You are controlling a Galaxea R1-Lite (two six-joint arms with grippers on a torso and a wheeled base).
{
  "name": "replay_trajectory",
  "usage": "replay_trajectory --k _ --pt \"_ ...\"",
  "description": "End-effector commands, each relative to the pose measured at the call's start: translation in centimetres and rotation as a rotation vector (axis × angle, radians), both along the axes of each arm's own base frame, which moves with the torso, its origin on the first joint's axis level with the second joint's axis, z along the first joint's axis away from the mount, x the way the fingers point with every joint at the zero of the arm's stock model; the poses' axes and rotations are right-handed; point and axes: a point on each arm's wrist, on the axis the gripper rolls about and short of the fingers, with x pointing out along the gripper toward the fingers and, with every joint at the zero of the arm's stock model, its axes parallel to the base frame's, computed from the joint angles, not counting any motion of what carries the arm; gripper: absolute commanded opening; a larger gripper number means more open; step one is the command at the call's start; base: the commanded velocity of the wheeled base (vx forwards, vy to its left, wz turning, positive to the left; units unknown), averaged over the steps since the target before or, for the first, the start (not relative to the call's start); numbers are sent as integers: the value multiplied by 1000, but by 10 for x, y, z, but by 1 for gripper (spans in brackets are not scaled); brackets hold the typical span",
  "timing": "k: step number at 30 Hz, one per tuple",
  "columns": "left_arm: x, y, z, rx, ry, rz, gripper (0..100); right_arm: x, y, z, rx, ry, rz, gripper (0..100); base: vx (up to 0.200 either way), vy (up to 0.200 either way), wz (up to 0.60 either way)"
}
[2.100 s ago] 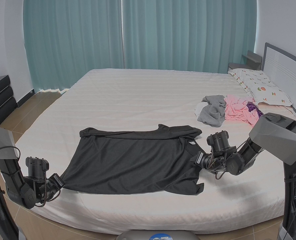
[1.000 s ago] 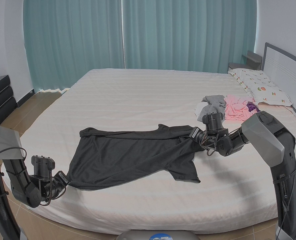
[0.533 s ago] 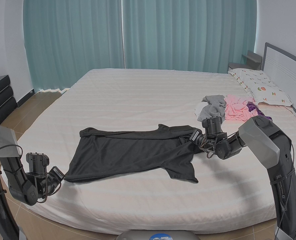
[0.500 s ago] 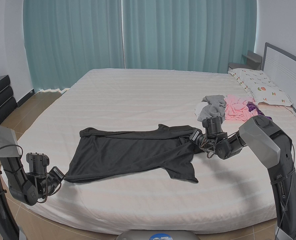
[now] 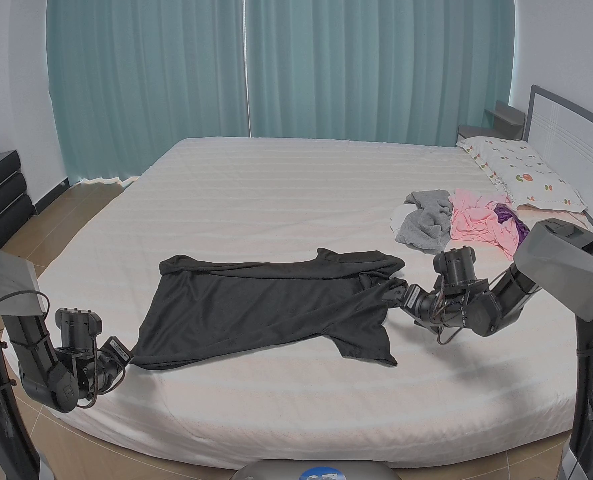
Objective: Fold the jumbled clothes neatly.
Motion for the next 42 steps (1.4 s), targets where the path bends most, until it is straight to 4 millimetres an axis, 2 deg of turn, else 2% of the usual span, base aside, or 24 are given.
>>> replay_trajectory --k 1,6,13,20,27,28,32,35,38,42 --pt "-2 -2 -1 -1 9 -8 0 -61 3 19 17 57 94 100 0 0 0" --pt "-2 -3 -2 -1 11 -9 0 -68 4 11 19 80 96 100 0 0 0" --pt "-2 -3 -2 -2 12 -10 0 -71 21 0 8 102 142 100 0 0 0" --pt "-2 -3 -1 -7 9 -12 0 -57 44 -15 -35 83 142 100 0 0 0" --pt "-2 -3 -2 -7 10 -12 0 -54 49 -17 -64 119 132 100 0 0 0" --pt "-2 -3 -2 -7 10 -12 0 -54 49 -17 -65 120 131 0 0 0 0" --pt "-4 -4 -2 -3 17 -17 0 -53 47 -16 -109 98 84 0 0 0 0" --pt "-4 -5 -2 -2 18 -22 0 -57 41 -5 -106 88 72 0 0 0 0" --pt "-8 -8 -2 1 28 -37 0 -69 27 9 -96 93 57 0 0 0 0" --pt "-13 -12 -2 24 46 -74 0 -97 12 23 -81 119 72 0 0 0 0"
